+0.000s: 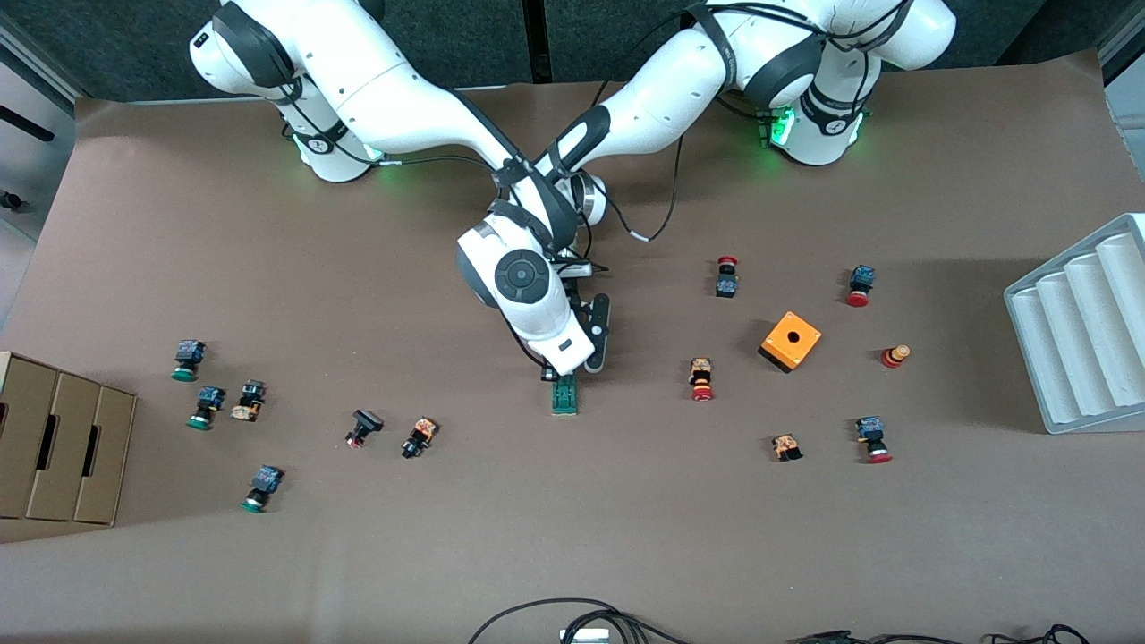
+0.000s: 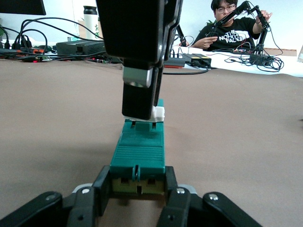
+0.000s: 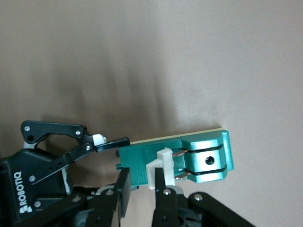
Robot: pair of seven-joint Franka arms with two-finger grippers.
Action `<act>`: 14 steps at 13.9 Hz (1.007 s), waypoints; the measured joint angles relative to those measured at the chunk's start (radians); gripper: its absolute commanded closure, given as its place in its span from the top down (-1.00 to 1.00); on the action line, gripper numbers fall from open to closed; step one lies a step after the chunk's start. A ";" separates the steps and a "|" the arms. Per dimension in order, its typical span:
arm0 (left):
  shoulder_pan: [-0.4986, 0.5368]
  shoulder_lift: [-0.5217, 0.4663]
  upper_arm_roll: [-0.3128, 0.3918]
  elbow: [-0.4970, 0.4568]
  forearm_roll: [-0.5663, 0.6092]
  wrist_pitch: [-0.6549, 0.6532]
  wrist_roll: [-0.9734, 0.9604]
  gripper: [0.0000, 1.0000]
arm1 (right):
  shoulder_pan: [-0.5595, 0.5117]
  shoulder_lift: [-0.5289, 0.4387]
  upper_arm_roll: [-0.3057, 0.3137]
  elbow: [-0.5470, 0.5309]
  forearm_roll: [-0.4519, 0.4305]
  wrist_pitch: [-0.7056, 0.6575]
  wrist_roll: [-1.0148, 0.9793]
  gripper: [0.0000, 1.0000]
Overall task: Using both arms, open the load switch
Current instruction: 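Press the white handle down onto the switch contacts with the right gripper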
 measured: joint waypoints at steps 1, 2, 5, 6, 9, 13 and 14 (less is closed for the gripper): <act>0.000 0.000 0.000 0.000 0.000 0.000 0.000 -0.59 | 0.000 0.000 0.000 -0.001 0.000 0.000 0.000 -0.46; 0.000 0.000 0.000 0.000 0.000 0.000 0.000 -0.59 | 0.000 0.000 0.000 -0.001 0.000 0.000 0.000 -0.46; 0.000 0.000 0.000 0.000 0.000 0.000 0.000 -0.59 | 0.001 0.001 0.000 -0.005 0.000 0.004 0.000 -0.46; 0.000 0.000 0.000 0.000 0.000 0.000 0.000 -0.59 | 0.001 0.001 0.000 -0.006 0.000 0.005 0.000 -0.46; 0.000 0.000 0.000 0.000 0.000 0.000 0.000 -0.59 | 0.002 0.003 0.000 -0.008 0.000 0.008 0.000 -0.46; 0.000 0.000 0.000 0.000 0.000 0.000 0.000 -0.59 | 0.005 0.012 0.000 -0.009 0.000 0.020 0.001 -0.46; 0.000 0.000 0.000 0.000 0.000 0.000 0.000 -0.59 | 0.006 0.014 0.000 -0.009 0.000 0.022 0.001 -0.46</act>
